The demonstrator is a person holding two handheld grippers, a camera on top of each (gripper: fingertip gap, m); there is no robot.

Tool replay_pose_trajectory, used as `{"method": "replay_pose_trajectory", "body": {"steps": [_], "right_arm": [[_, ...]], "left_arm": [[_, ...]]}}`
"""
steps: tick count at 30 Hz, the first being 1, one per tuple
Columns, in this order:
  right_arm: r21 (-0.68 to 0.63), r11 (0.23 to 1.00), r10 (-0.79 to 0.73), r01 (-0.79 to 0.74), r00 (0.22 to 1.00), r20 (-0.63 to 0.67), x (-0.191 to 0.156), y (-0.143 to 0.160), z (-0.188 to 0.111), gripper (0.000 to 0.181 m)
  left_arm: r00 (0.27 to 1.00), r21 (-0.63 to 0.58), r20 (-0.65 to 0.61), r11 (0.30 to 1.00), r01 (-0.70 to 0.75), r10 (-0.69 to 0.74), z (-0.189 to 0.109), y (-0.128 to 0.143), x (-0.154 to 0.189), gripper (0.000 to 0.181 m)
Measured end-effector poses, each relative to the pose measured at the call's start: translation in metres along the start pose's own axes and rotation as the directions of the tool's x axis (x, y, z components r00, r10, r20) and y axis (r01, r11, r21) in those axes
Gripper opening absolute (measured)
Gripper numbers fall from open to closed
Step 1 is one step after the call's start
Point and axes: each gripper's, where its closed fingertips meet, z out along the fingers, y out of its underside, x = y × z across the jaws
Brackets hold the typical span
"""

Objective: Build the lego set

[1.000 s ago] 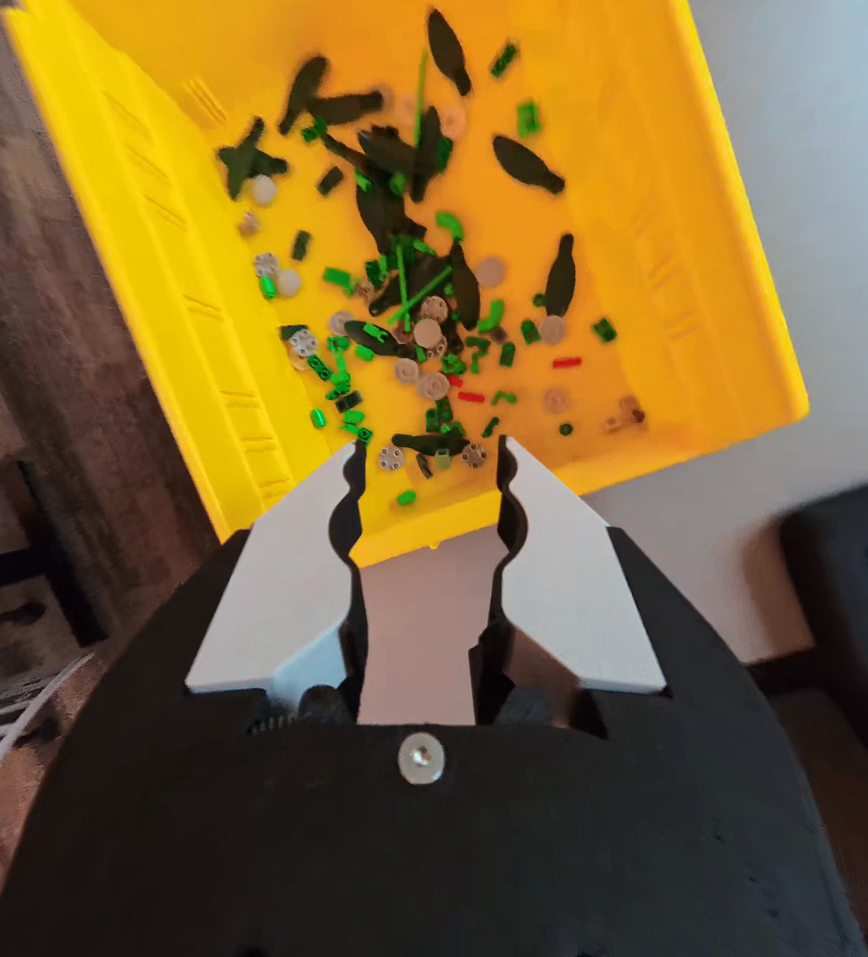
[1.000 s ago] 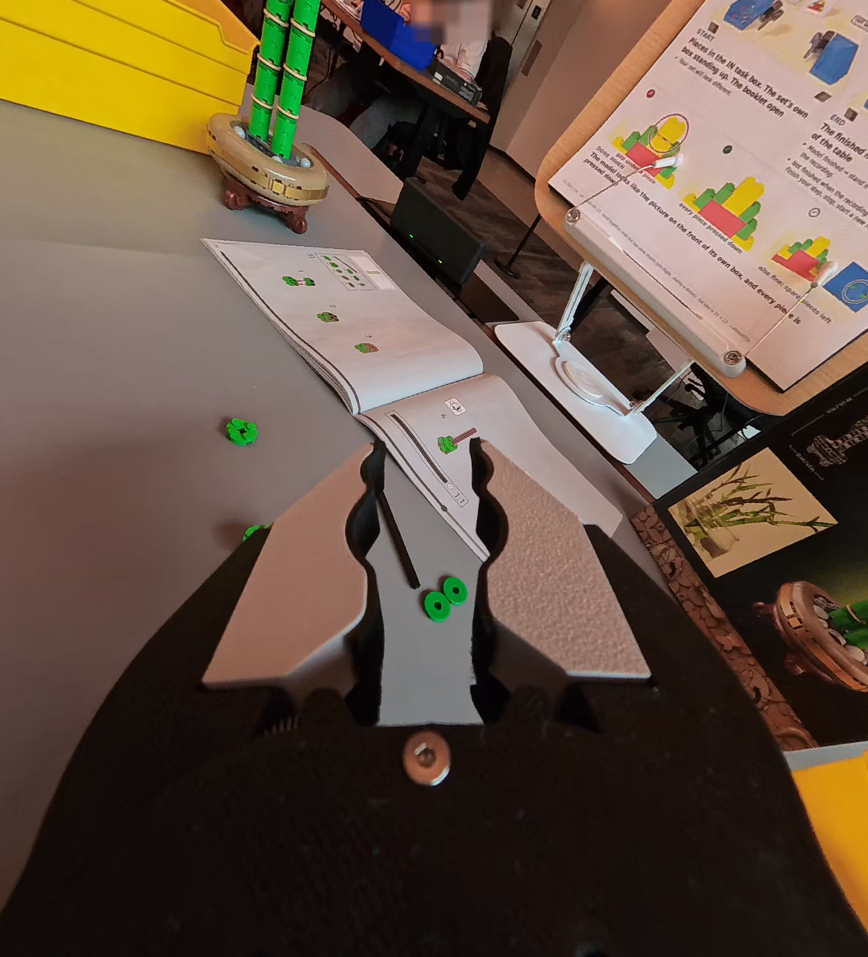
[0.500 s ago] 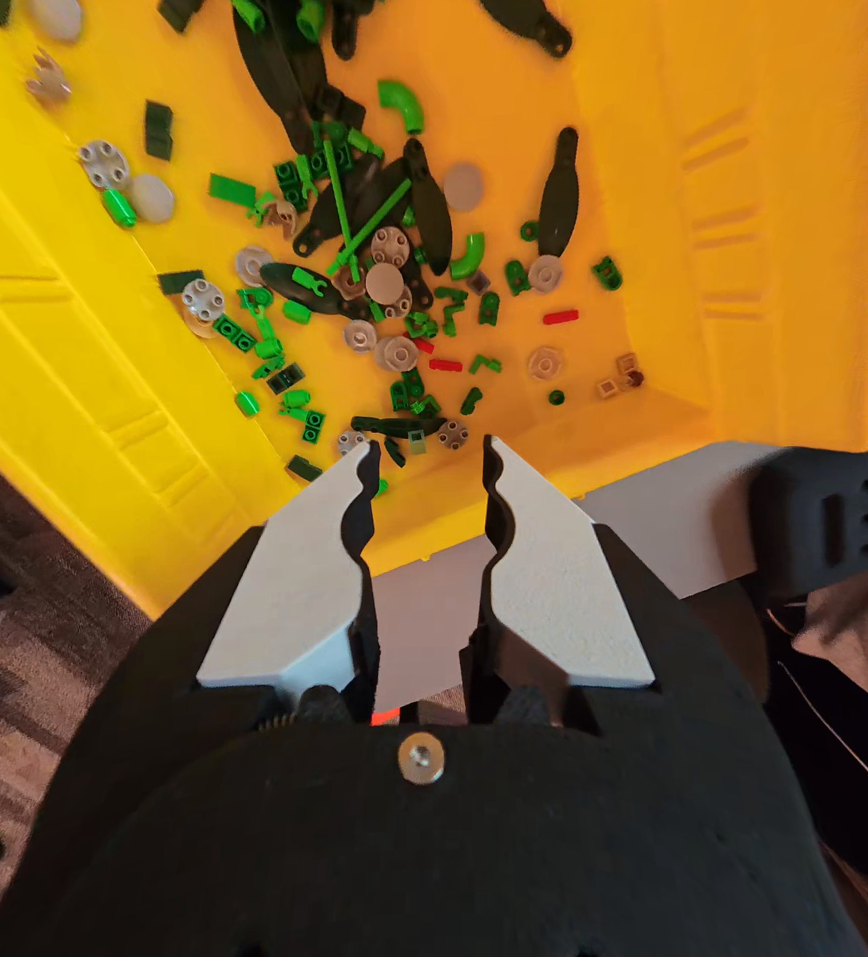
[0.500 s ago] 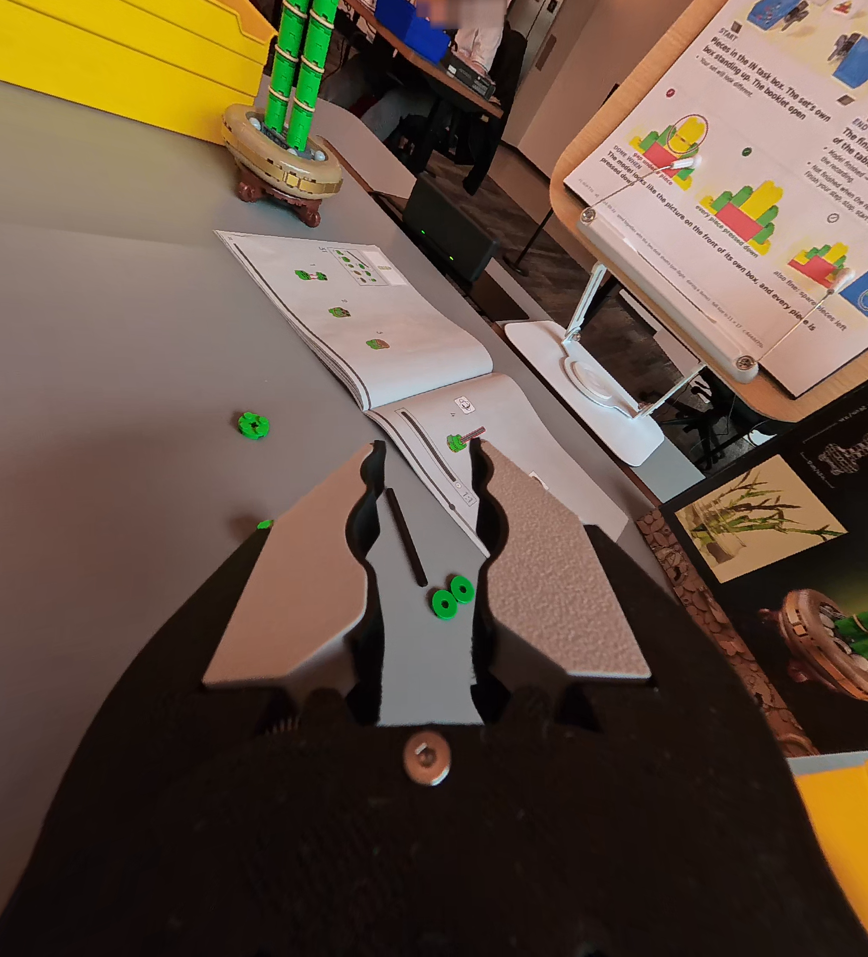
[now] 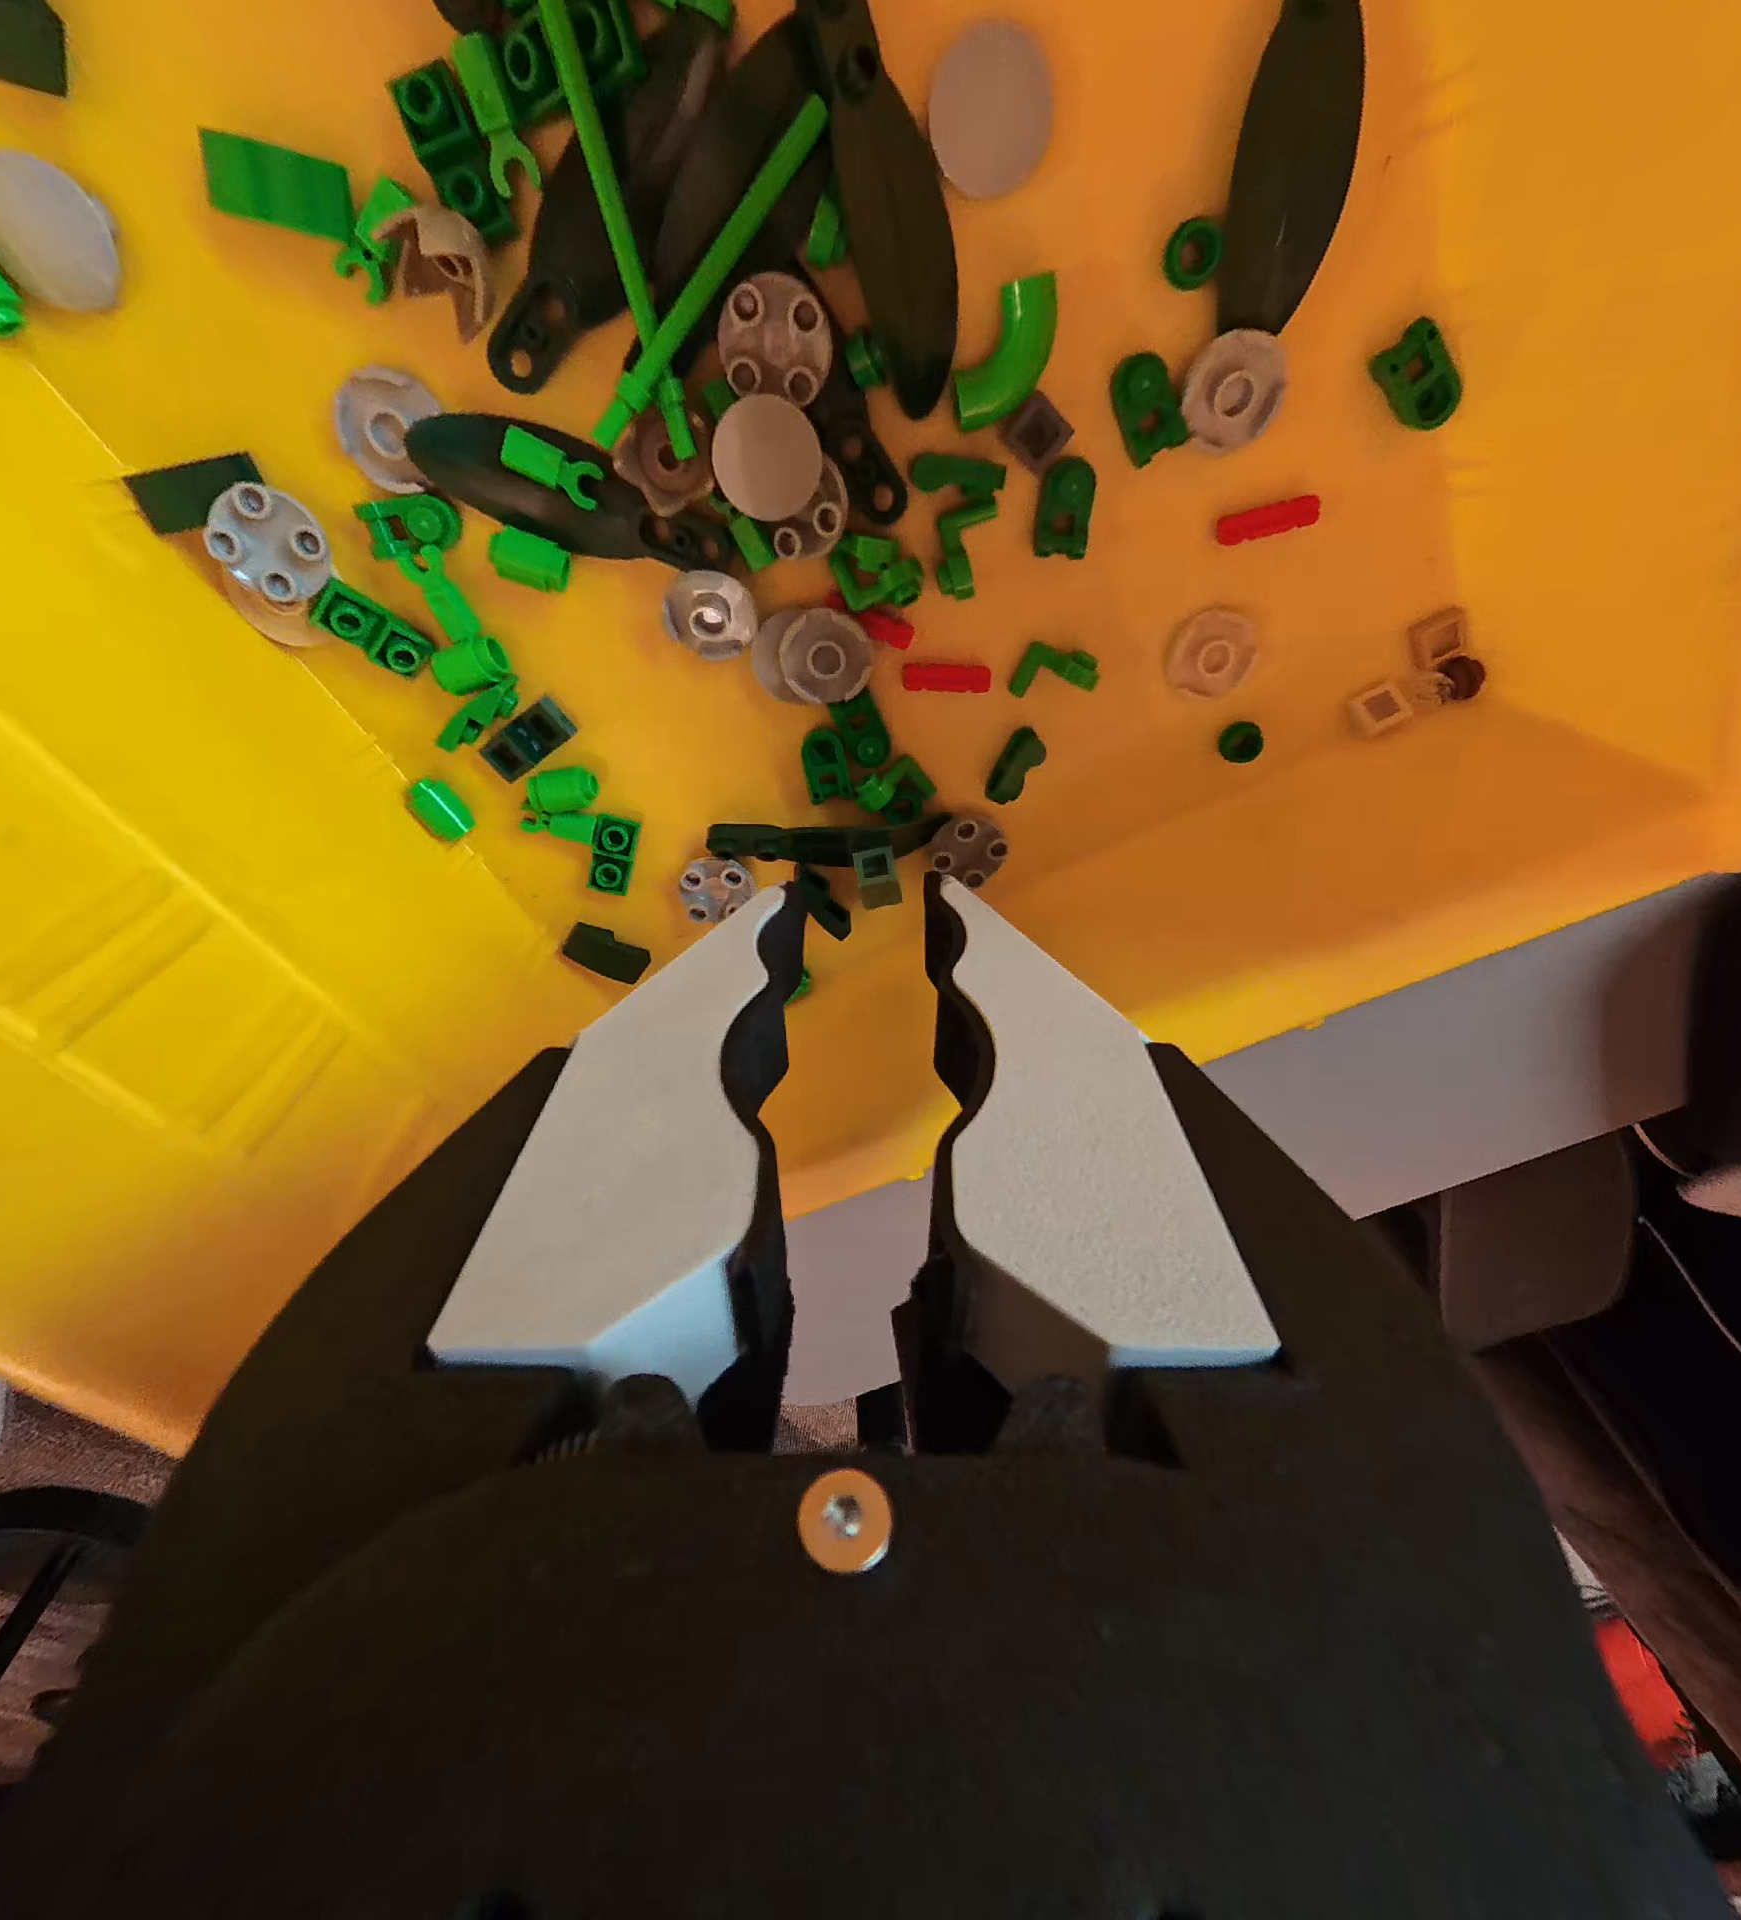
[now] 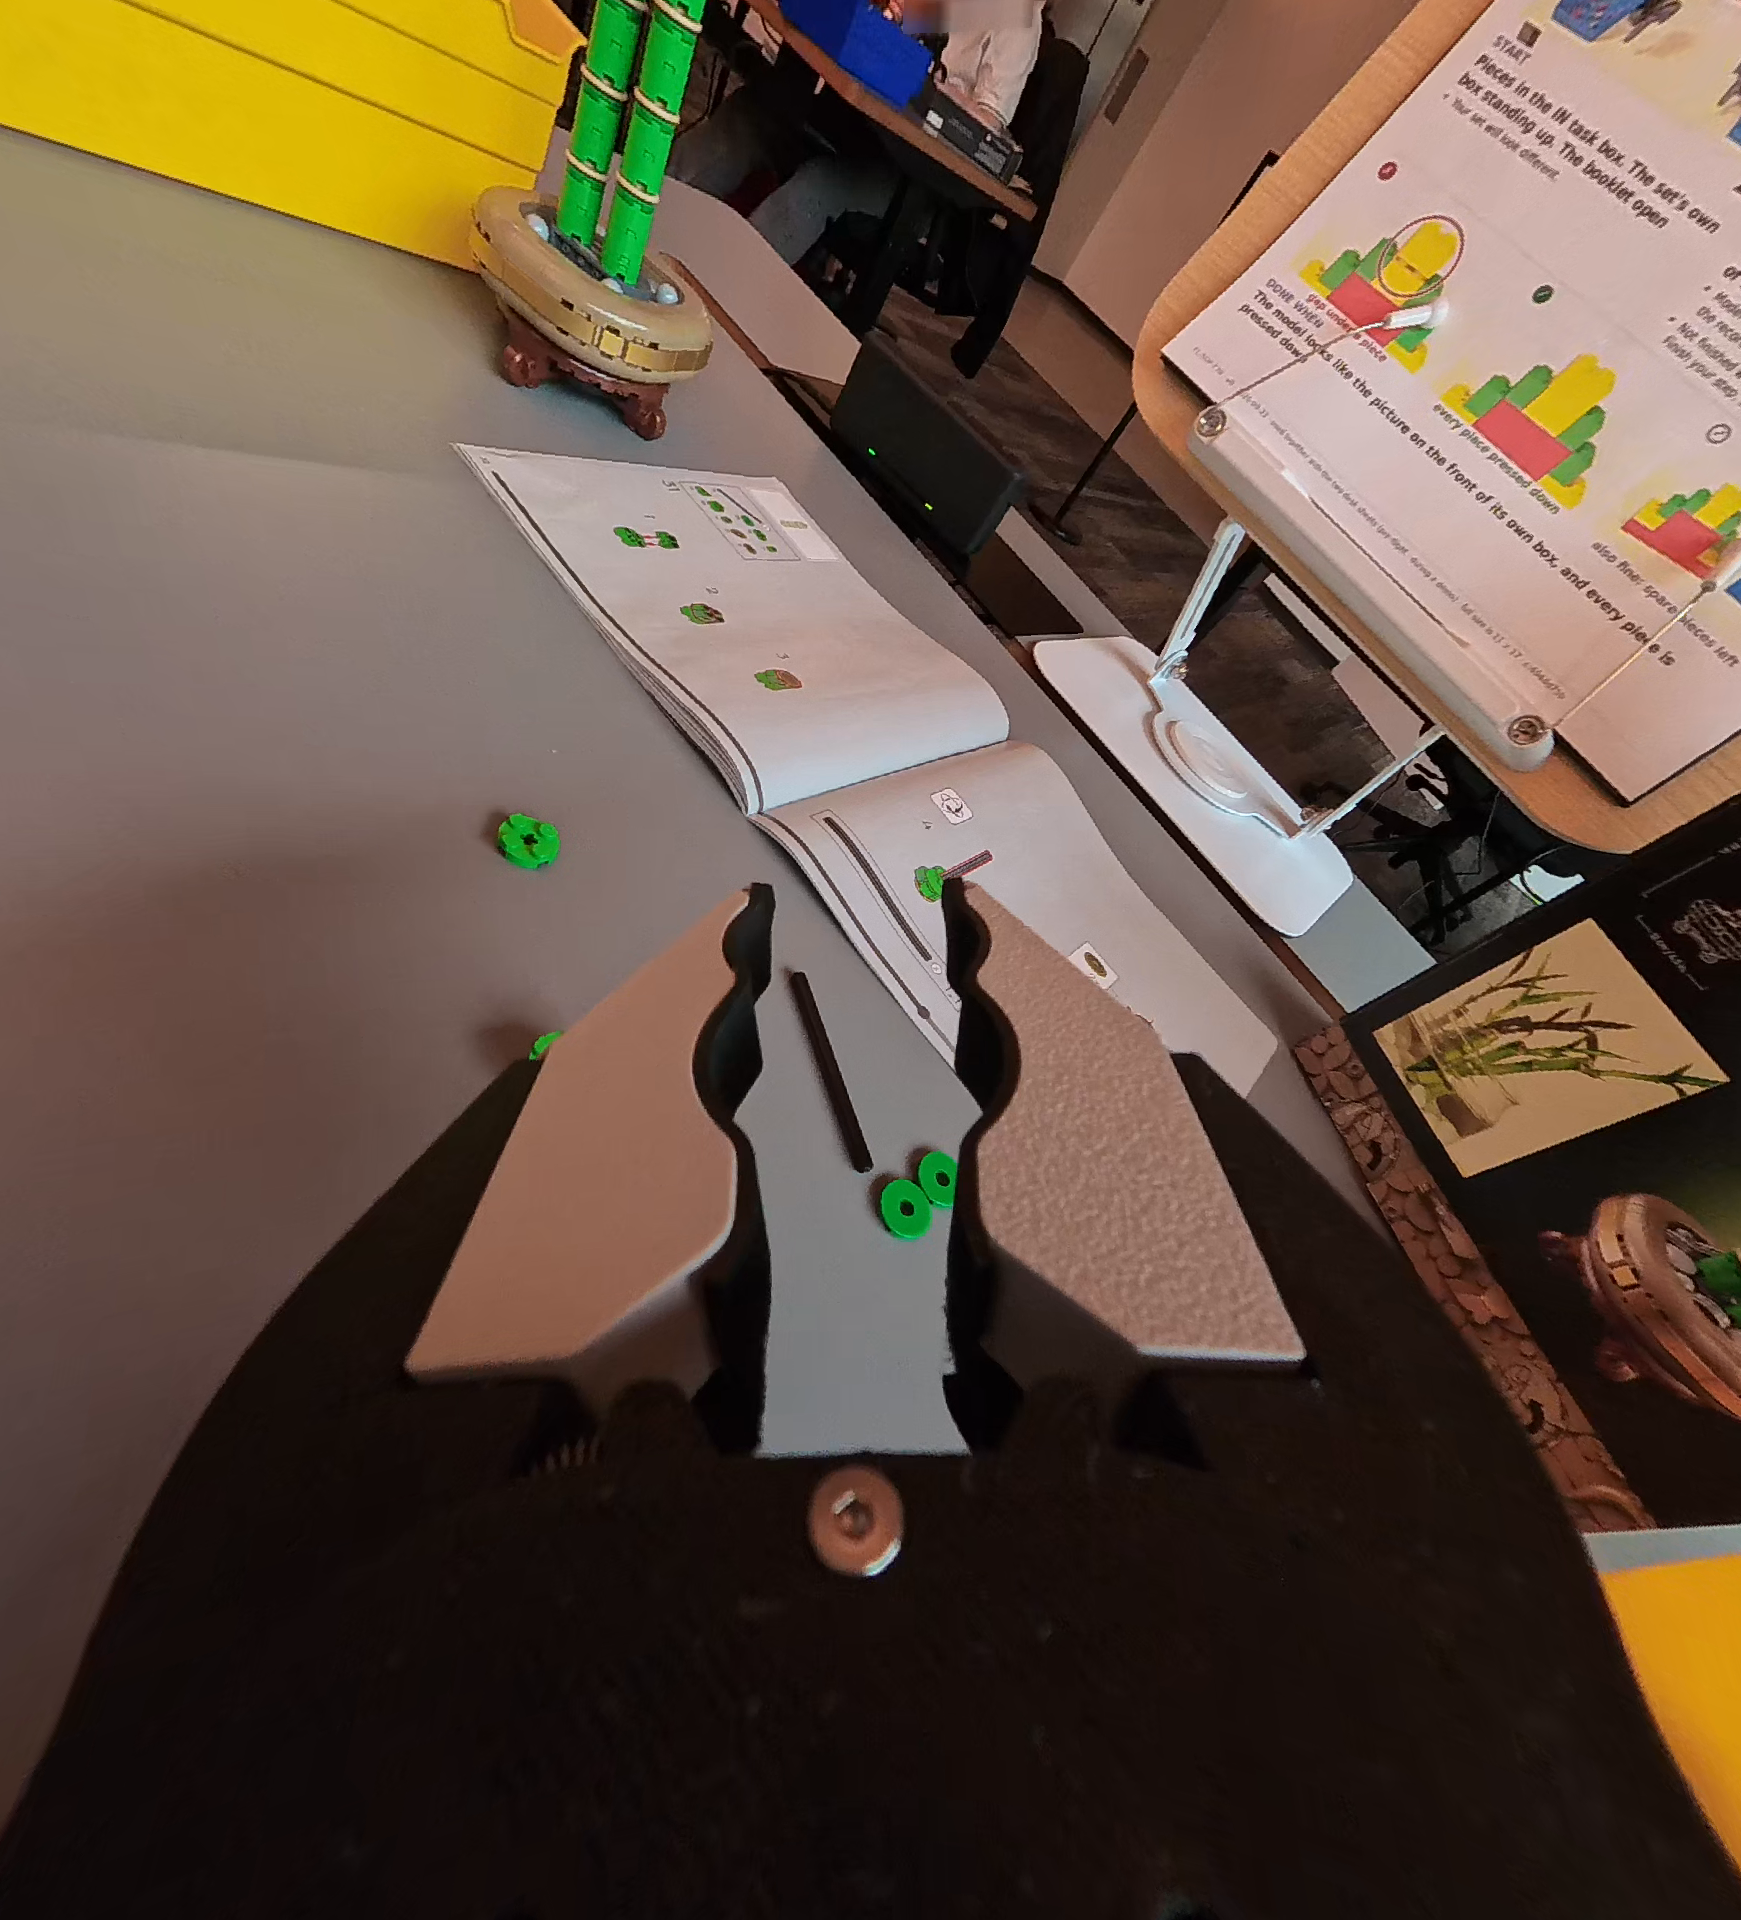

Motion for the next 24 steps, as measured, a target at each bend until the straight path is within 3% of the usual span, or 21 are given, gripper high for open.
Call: {"method": "replay_pose_trajectory", "body": {"steps": [24], "right_arm": [[-0.001,1.000,-0.029,0.029,0.999,0.023,-0.0070,-0.0018,-0.0011,0.032]], "left_arm": [[0.995,-0.058,0.069,0.996,-0.071,0.074,0.0050,0.0034,-0.0033,0.009]]}}
